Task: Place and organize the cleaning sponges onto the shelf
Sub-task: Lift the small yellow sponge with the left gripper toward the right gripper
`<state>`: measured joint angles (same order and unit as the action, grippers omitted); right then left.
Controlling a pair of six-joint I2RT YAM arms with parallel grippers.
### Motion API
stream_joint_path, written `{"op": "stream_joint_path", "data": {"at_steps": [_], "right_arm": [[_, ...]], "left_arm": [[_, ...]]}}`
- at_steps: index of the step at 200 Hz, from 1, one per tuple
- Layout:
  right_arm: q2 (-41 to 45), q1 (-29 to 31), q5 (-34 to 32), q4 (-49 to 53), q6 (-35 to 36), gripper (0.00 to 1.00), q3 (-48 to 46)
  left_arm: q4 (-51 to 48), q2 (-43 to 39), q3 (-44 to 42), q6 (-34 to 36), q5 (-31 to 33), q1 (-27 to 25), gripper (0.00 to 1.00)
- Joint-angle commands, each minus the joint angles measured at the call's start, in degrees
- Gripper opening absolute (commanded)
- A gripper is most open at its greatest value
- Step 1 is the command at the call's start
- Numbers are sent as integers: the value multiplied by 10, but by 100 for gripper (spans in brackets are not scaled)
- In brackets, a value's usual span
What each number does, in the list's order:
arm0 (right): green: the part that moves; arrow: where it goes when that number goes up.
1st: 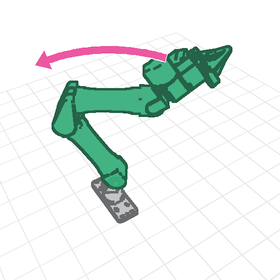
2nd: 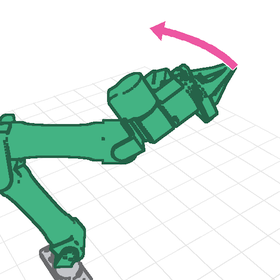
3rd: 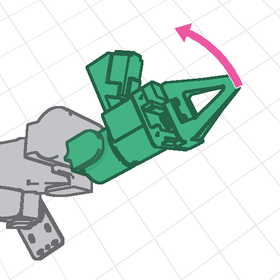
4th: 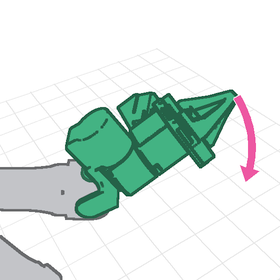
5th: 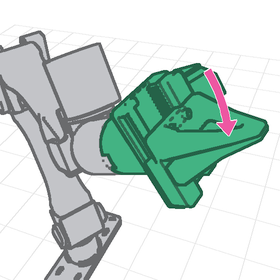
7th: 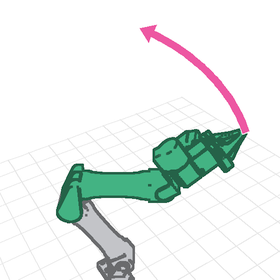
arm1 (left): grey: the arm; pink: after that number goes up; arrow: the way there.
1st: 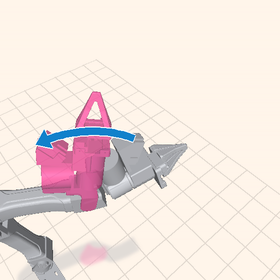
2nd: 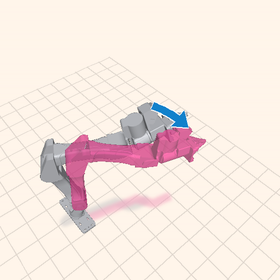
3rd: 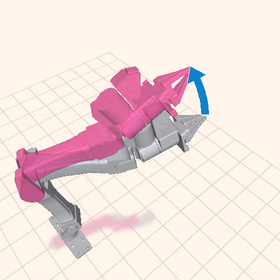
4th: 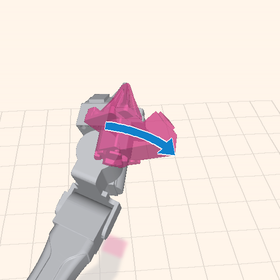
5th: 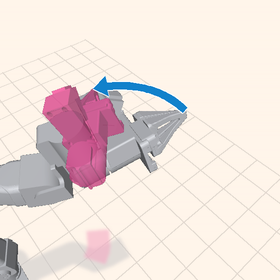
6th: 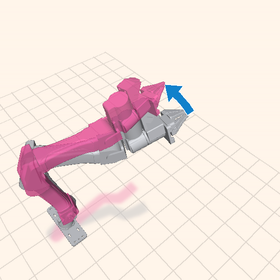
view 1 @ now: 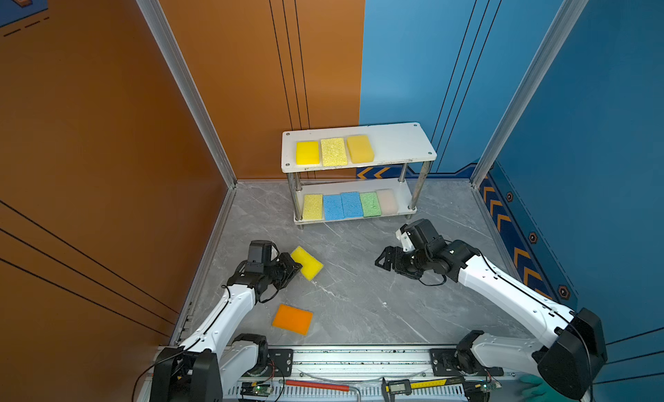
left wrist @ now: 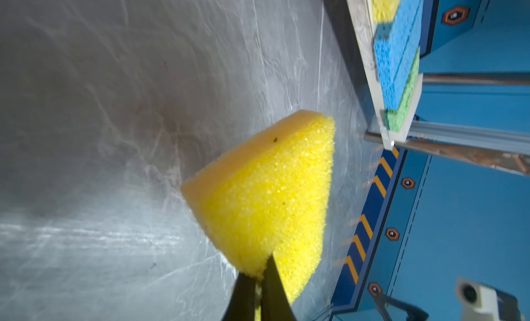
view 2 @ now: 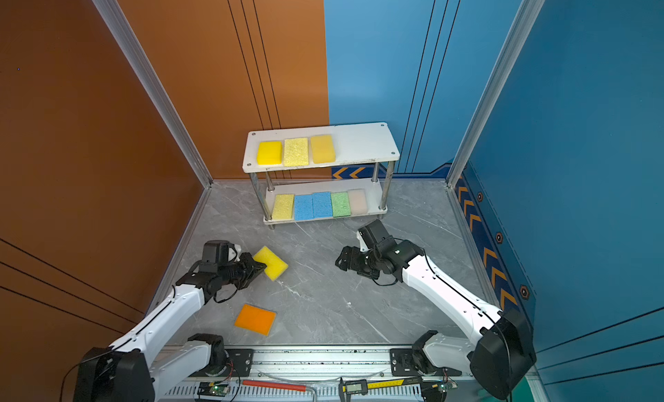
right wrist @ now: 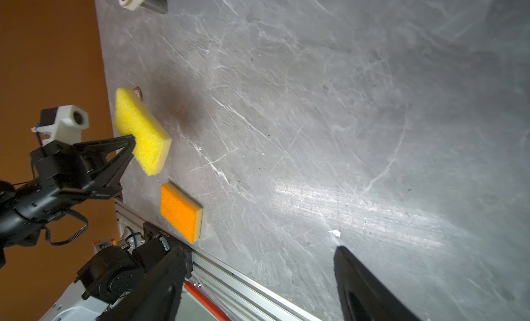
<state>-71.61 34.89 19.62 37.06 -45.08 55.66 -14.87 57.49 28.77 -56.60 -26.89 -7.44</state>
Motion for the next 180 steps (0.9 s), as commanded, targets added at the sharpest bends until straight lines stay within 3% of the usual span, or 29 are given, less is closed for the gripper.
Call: {"op": "stream_joint_path", "data": {"at_steps": [1,38,82,122,180], "right_arm": [[-8,6,-7,21,-1,98,-16],[7,5,-5,24,1,100,-41],[79,-8,12,24,-4,100,-104],[145,-50,66,24,17,100,-101],[177,-107,185,-8,25,100,-48]], "left_arm": [[-50,-36,-23,12,-23,-48,1],[-48,-61,-33,-16,9,-164,2],[-48,-23,17,-5,30,-277,1],[-49,32,96,13,11,-326,1],[-31,82,195,13,-45,-338,1]]}}
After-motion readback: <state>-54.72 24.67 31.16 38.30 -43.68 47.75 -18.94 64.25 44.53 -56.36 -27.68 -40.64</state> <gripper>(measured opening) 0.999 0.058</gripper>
